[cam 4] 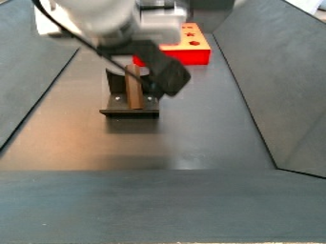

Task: Pick up the hexagon object. Move up. Place the hexagon object on the fixture. Regrasp the hexagon object. Move to above the board. Insert the hexagon object.
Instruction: Regrasp the hexagon object.

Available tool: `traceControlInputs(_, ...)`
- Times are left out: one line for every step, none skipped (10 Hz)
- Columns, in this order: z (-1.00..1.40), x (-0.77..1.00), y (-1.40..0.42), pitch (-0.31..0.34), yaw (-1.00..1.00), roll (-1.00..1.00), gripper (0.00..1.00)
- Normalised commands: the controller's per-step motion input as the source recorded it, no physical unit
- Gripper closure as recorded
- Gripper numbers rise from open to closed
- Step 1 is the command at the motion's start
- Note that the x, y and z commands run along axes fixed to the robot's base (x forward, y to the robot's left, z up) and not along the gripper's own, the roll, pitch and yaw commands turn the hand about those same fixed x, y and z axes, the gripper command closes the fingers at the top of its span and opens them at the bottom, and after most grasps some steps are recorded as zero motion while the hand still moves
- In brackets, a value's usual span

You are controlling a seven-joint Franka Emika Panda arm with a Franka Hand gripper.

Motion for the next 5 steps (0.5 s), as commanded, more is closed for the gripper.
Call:
traceControlInputs(1.00, -0.03, 0.01, 0.092, -0.04, 0.03, 0.00)
traceControlInputs(0.91, -0.03, 0.01, 0.082, -0.05, 0.03, 0.00)
traceControlInputs(0.67, -0.03, 0.01, 0.063, -0.06, 0.03, 0.00)
traceControlInputs(0.54, -0.03, 0.01, 0.057, -0.06, 0.02, 0.00)
traceControlInputs(0.22, -0.02, 0.02, 0.047, -0.05, 0.03, 0.00)
